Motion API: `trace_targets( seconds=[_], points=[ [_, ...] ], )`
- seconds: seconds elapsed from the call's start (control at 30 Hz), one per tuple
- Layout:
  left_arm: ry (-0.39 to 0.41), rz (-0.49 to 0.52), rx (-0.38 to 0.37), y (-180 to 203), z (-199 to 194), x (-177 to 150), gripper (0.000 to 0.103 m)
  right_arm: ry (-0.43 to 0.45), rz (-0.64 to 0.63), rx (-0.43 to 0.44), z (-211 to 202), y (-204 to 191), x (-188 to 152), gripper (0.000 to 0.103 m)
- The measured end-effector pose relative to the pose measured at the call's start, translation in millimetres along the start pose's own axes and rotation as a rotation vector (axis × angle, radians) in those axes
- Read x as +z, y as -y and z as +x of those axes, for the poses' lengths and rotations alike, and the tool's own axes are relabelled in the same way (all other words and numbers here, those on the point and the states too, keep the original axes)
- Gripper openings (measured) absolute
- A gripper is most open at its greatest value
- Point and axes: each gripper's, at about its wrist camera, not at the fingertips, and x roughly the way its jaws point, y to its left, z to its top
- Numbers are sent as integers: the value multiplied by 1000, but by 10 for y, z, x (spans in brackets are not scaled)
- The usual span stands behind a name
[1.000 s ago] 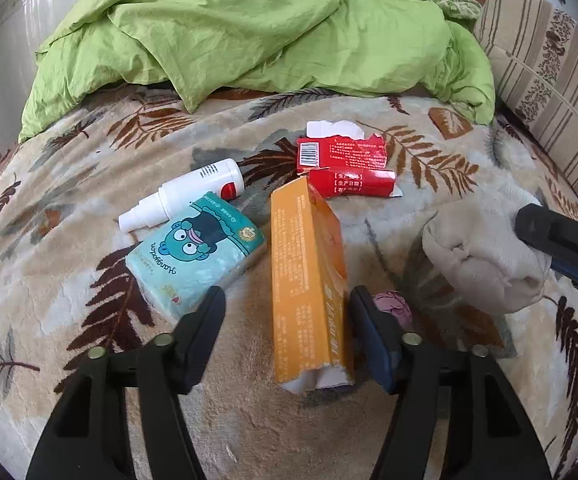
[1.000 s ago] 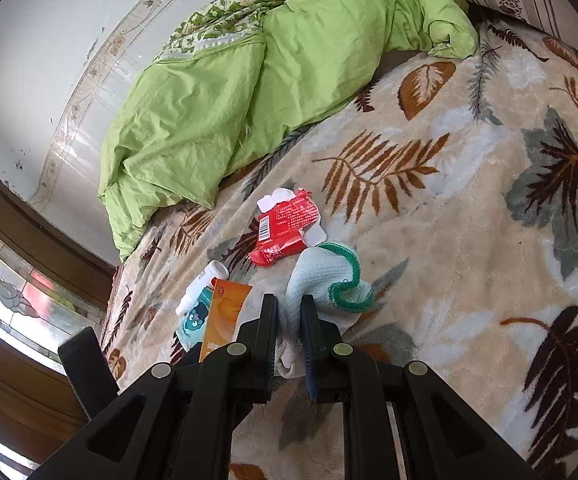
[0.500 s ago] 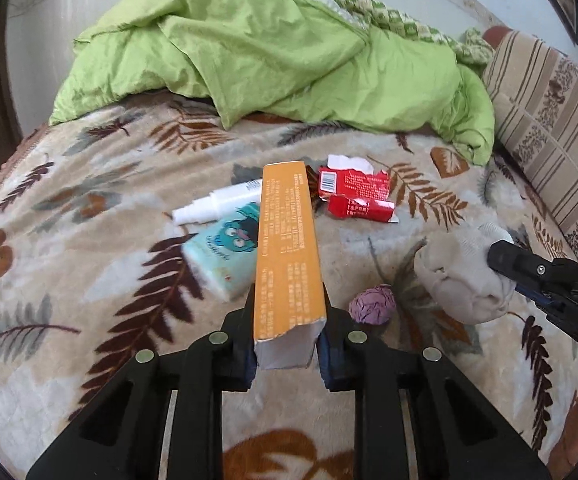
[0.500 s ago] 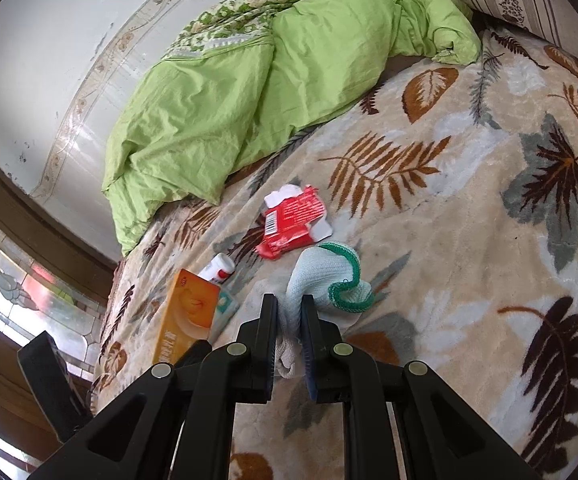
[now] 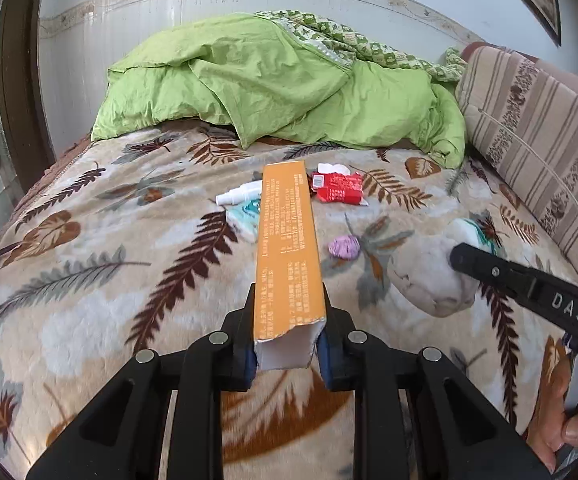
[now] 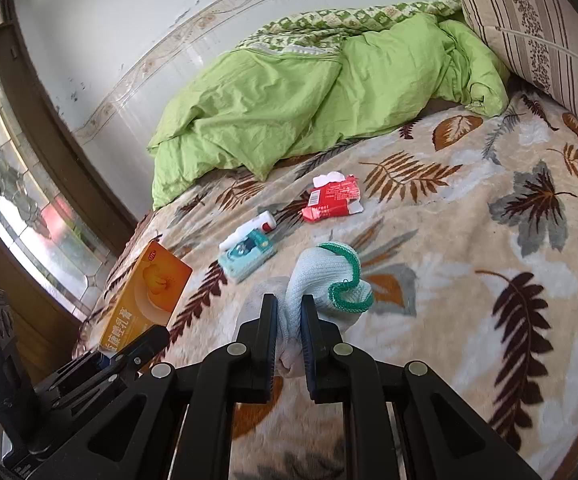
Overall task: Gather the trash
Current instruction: 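Lift and hold the orange box and white glove above the bed with both tools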
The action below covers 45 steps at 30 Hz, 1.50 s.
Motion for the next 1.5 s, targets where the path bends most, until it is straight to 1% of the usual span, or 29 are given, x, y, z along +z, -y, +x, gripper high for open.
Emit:
trace_targets(
  seconds=[0.13, 0.23, 0.5, 1.27, 1.5],
  points=[
    [8, -14, 6, 30, -188, -204, 22, 6, -25, 6, -157, -57, -134, 12],
    [29, -5, 40, 38, -285, -306, 22, 0, -32, 18, -252, -85, -242, 12],
    [38, 20, 52, 104, -285, -344, 22, -7, -59, 33, -411, -156, -429, 12],
    [24, 44, 49, 188, -183, -364, 22, -8, -46, 38, -377, -144, -425, 12],
    [27, 42, 51, 189, -195, -365, 22, 4, -43, 36, -439, -141, -440, 12]
  ],
)
